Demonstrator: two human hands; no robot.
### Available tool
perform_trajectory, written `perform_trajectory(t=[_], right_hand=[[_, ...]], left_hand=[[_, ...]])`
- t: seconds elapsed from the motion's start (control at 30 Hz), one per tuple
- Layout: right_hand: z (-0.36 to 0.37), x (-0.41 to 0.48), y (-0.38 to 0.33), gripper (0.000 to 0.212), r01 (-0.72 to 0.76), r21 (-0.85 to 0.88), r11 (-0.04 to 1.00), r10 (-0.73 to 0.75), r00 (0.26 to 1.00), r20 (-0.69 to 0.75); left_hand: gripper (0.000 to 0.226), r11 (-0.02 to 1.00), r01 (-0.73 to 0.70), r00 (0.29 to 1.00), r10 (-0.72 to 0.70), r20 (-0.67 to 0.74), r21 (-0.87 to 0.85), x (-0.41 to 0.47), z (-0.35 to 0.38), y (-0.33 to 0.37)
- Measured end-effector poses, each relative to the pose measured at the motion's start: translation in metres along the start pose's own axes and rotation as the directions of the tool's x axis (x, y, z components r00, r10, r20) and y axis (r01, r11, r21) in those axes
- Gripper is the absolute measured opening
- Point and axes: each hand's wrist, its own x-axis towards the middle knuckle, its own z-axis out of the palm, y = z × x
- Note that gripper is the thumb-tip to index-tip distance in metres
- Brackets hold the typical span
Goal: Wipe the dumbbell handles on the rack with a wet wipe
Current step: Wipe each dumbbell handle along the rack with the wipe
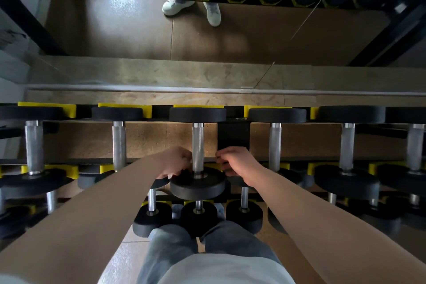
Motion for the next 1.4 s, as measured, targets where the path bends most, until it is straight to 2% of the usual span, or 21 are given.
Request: perform_trajectory(t=[0.13,0.2,0.27,0.3,0.37,0.47,0.6,0.67,0.73,0.8,0.9,0.97,1.0,1.07,1.13,1.17,1.2,1.23,1.27,1.33,1.4], right_hand=[[0.003,-0.002,-0.002,0.02,0.009,-0.016,1.0,-0.008,0.999,0.032],[0.003,0.0,-0.005,0.017,0.027,-0.014,1.0,-0.026,0.999,0.031],[0.001,0.002,-0.008,0.018,0.041,-0.012,0.999,-0.041,0.999,0.022],[0.0,0.003,-0.009,0.018,0.044,-0.007,0.999,-0.044,0.999,0.019],[-0.002,0.004,-0.009,0.02,0.043,0.004,0.999,-0.043,0.999,0.014],[-0.003,0.006,-0.007,0.019,0.024,0.027,0.999,-0.024,1.0,0.007],[0.002,0.007,-0.004,0.021,-0.065,0.103,0.993,0.064,0.998,0.016],[0.004,0.006,-0.004,0.024,-0.094,0.111,0.989,0.092,0.996,0.02],[0.006,0.006,-0.005,0.025,-0.093,0.089,0.992,0.092,0.996,0.021],[0.006,0.005,-0.007,0.025,-0.084,0.071,0.994,0.083,0.996,0.019],[0.003,0.005,-0.009,0.024,-0.067,0.073,0.995,0.066,0.998,0.016],[0.002,0.005,-0.009,0.024,-0.065,0.076,0.995,0.064,0.998,0.011],[0.002,0.005,-0.008,0.024,-0.068,0.074,0.995,0.068,0.998,0.008],[0.005,0.004,-0.007,0.023,-0.074,0.059,0.996,0.074,0.997,0.007],[0.008,0.002,-0.005,0.021,-0.074,0.045,0.996,0.074,0.997,0.01],[0.01,0.0,-0.004,0.019,-0.07,0.038,0.997,0.07,0.997,0.011],[0.012,-0.001,-0.004,0.018,-0.068,0.027,0.997,0.068,0.998,0.01],[0.013,-0.002,-0.005,0.018,-0.066,0.011,0.998,0.066,0.998,0.009],[0.015,-0.002,-0.006,0.018,-0.061,-0.007,0.998,0.061,0.998,0.009],[0.016,-0.003,-0.01,0.017,-0.047,-0.033,0.998,0.048,0.999,0.013],[0.016,-0.003,-0.015,0.018,-0.034,-0.039,0.999,0.035,0.999,0.023]], left_hand=[[0.025,0.998,-0.006,1.0,0.005,0.007,0.064,0.003,-0.007,0.009],[0.028,0.995,-0.036,0.996,0.028,-0.084,-0.093,0.007,-0.014,0.018],[0.035,0.923,-0.111,0.982,0.044,-0.185,-0.368,0.01,-0.021,0.03],[0.038,0.896,-0.151,0.974,0.063,-0.217,-0.418,0.011,-0.023,0.033],[0.038,0.938,-0.155,0.971,0.087,-0.223,-0.309,0.012,-0.026,0.033],[0.037,0.999,-0.027,0.997,0.024,-0.076,-0.037,0.007,-0.019,0.026],[0.025,0.961,0.044,0.998,-0.052,0.022,0.273,0.011,-0.004,0.018],[0.024,0.951,0.051,0.997,-0.065,0.038,0.305,0.011,-0.004,0.014],[0.024,0.984,0.042,0.998,-0.048,0.03,0.176,0.01,-0.007,0.014],[0.027,0.994,0.006,0.996,-0.015,-0.083,-0.108,0.008,-0.013,0.02],[0.029,0.853,-0.162,0.964,0.028,-0.266,-0.496,0.007,-0.021,0.033],[0.029,0.785,-0.209,0.955,0.035,-0.296,-0.583,0.005,-0.017,0.035],[0.03,0.783,-0.202,0.955,0.023,-0.297,-0.588,0.002,-0.013,0.033],[0.031,0.865,-0.149,0.957,0.004,-0.291,-0.478,-0.003,-0.002,0.023],[0.027,0.994,-0.066,0.97,0.042,-0.241,-0.091,-0.011,0.008,0.014],[0.025,0.993,-0.038,0.978,0.06,-0.2,0.11,-0.014,0.012,0.01],[0.024,0.975,-0.023,0.982,0.064,-0.18,0.22,-0.018,0.016,0.009],[0.023,0.972,-0.013,0.982,0.057,-0.178,0.236,-0.019,0.019,0.007],[0.023,0.982,-0.005,0.98,0.043,-0.194,0.189,-0.02,0.02,0.006],[0.021,0.995,-0.016,0.953,-0.016,-0.302,-0.103,-0.02,0.016,0.006],[0.018,0.877,-0.132,0.883,-0.108,-0.457,-0.462,-0.019,0.007,0.012]])
